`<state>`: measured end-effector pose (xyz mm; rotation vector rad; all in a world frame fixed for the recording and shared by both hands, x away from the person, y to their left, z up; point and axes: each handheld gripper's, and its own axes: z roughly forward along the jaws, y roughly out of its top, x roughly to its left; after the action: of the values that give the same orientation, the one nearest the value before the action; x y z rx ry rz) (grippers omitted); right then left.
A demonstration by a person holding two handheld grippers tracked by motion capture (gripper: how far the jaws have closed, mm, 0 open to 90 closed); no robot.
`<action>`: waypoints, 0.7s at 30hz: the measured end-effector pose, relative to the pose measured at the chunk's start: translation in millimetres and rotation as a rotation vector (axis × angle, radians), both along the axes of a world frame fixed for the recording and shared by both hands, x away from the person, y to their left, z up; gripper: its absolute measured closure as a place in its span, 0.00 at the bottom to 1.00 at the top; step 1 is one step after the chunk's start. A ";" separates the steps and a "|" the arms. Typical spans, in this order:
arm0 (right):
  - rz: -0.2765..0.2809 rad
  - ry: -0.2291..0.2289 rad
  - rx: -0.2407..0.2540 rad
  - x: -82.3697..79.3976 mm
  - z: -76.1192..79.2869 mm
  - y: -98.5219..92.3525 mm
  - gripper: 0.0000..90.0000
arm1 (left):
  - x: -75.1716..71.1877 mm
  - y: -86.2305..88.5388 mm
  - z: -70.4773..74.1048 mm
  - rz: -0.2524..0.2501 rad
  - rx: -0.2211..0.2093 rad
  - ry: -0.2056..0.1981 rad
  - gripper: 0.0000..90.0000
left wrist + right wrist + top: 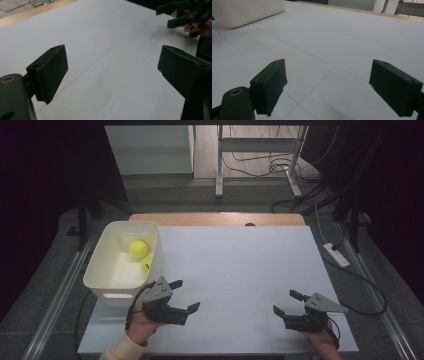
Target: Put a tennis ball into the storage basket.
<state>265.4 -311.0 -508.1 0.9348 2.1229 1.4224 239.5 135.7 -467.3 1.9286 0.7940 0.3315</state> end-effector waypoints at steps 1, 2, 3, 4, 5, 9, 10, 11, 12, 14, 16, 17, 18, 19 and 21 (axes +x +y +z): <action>0.002 0.001 0.000 -0.1 0.1 -0.1 0.16 | 0.0 0.0 0.0 0.000 0.000 0.000 0.11; 0.002 0.000 -0.001 -0.3 0.1 0.1 0.16 | -0.3 3.1 -9.3 0.009 0.006 0.014 0.11; 0.003 -0.001 0.000 -0.4 0.1 0.2 0.16 | -0.9 4.5 -13.9 0.016 0.015 0.015 0.11; 0.003 -0.001 0.000 -0.4 0.1 0.2 0.16 | -0.9 4.5 -13.9 0.016 0.015 0.015 0.11; 0.004 0.000 -0.002 -0.4 0.1 0.3 0.16 | -2.0 7.8 -22.5 0.029 0.033 0.019 0.11; 0.005 0.000 -0.005 -0.3 -0.3 0.9 0.16 | -4.9 13.3 -35.3 0.041 0.025 0.040 0.11; 0.005 0.000 -0.006 -0.4 -0.3 1.2 0.16 | -6.7 16.1 -40.5 0.052 0.030 0.042 0.11; 0.004 0.000 -0.006 -0.4 -0.2 1.3 0.16 | -6.7 16.1 -40.5 0.052 0.030 0.042 0.11; 0.005 0.000 -0.005 -0.5 -0.2 1.4 0.16 | -8.3 19.8 -43.8 0.059 0.029 0.041 0.11; 0.007 0.002 -0.007 -0.5 -0.4 1.6 0.16 | -10.1 22.8 -45.2 0.066 0.033 0.035 0.11; 0.011 0.003 -0.010 -0.5 -0.7 2.1 0.16 | -11.1 24.1 -45.7 0.069 0.033 0.033 0.11; 0.011 0.003 -0.010 -0.5 -0.7 2.1 0.16 | -12.1 25.7 -46.3 0.071 0.032 0.031 0.11; 0.012 0.001 -0.008 -0.6 -1.1 2.5 0.16 | -13.2 27.7 -47.1 0.075 0.030 0.029 0.11; 0.018 0.001 -0.006 -0.8 -1.1 2.8 0.16 | -14.0 29.8 -48.0 0.079 0.028 0.029 0.11; 0.034 -0.001 -0.002 -1.8 -0.9 2.9 0.16 | -14.4 32.9 -49.5 0.084 0.027 0.032 0.11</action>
<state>263.5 -308.1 -509.0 0.9011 2.1487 1.4363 225.1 168.6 -516.9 1.9335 0.8974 0.3650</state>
